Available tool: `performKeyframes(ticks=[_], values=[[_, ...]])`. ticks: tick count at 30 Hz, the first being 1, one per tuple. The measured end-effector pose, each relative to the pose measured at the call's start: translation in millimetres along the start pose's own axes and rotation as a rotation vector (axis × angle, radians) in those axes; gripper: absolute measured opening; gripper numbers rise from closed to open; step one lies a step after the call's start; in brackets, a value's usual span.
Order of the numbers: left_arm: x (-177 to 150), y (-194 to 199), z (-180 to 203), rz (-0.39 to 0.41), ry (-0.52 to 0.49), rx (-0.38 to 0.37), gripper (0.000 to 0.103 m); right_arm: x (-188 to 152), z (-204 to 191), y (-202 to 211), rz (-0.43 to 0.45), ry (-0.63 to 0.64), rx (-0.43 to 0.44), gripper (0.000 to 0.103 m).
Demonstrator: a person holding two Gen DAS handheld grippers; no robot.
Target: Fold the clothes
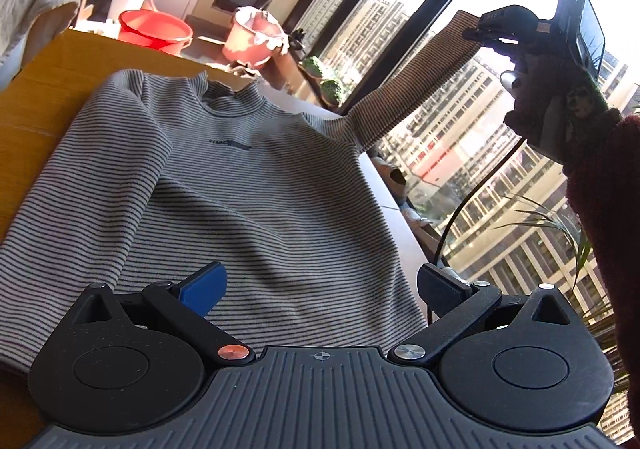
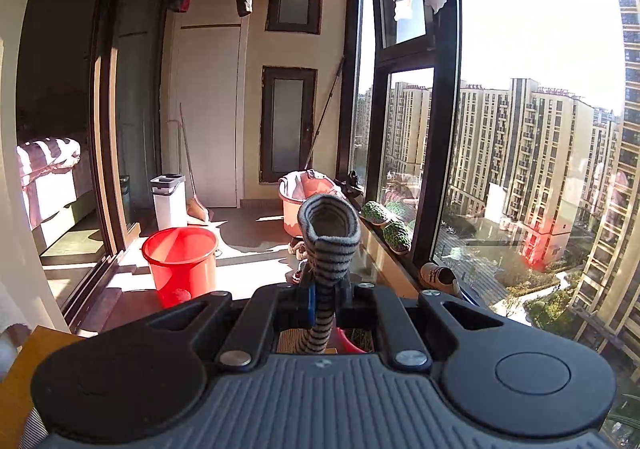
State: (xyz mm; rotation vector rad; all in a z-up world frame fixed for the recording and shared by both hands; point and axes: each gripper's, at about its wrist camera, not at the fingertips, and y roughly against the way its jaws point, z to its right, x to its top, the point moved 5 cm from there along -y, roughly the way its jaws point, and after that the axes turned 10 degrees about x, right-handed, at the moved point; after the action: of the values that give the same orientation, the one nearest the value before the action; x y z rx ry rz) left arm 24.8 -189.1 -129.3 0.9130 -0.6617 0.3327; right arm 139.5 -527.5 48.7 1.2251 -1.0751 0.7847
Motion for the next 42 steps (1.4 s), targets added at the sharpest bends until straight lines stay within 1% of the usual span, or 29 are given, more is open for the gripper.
performKeyframes(ticks=[3,9,15,21,24,29,30,31,32,33,34,35,38,40,42], values=[[-1,3,-4,0.006,0.003,0.001,0.103,4,-11,1,0.004,0.019,0.016,0.008],[-5,8,-18,0.011,0.017,0.019,0.103,-4,-50,4,-0.018,0.060,0.072,0.008],[-15,-2,-37,-0.033,0.065,0.042,0.103,-16,-100,-3,-0.059,0.107,0.155,0.008],[-25,-10,-44,-0.062,0.074,0.046,0.103,-34,-147,-16,-0.113,0.157,0.217,0.008],[-27,-13,-47,-0.071,0.077,0.050,0.103,-44,-165,-25,-0.140,0.169,0.226,0.008],[-31,-17,-50,-0.089,0.079,0.058,0.103,-63,-190,-43,-0.193,0.169,0.205,0.009],[-32,-17,-51,-0.088,0.076,0.058,0.103,-67,-195,-46,-0.200,0.163,0.219,0.014],[-33,-17,-51,-0.088,0.074,0.056,0.103,-70,-199,-47,-0.205,0.147,0.251,0.021],[-34,-16,-51,-0.087,0.072,0.054,0.103,-73,-203,-47,-0.212,0.131,0.287,0.025],[-34,-16,-52,-0.087,0.070,0.052,0.103,-75,-207,-45,-0.214,0.120,0.316,0.035],[-34,-16,-52,-0.086,0.070,0.050,0.103,-77,-211,-43,-0.215,0.111,0.344,0.041],[-34,-16,-53,-0.086,0.070,0.048,0.103,-78,-215,-39,-0.209,0.114,0.368,0.042],[-35,-14,-53,-0.083,0.069,0.047,0.103,-79,-217,-27,-0.189,0.131,0.406,0.046],[-36,-13,-53,-0.079,0.067,0.048,0.103,-80,-210,-20,-0.189,0.105,0.418,0.052],[-37,-13,-53,-0.074,0.064,0.049,0.103,-85,-197,-12,-0.196,0.059,0.435,0.052]])
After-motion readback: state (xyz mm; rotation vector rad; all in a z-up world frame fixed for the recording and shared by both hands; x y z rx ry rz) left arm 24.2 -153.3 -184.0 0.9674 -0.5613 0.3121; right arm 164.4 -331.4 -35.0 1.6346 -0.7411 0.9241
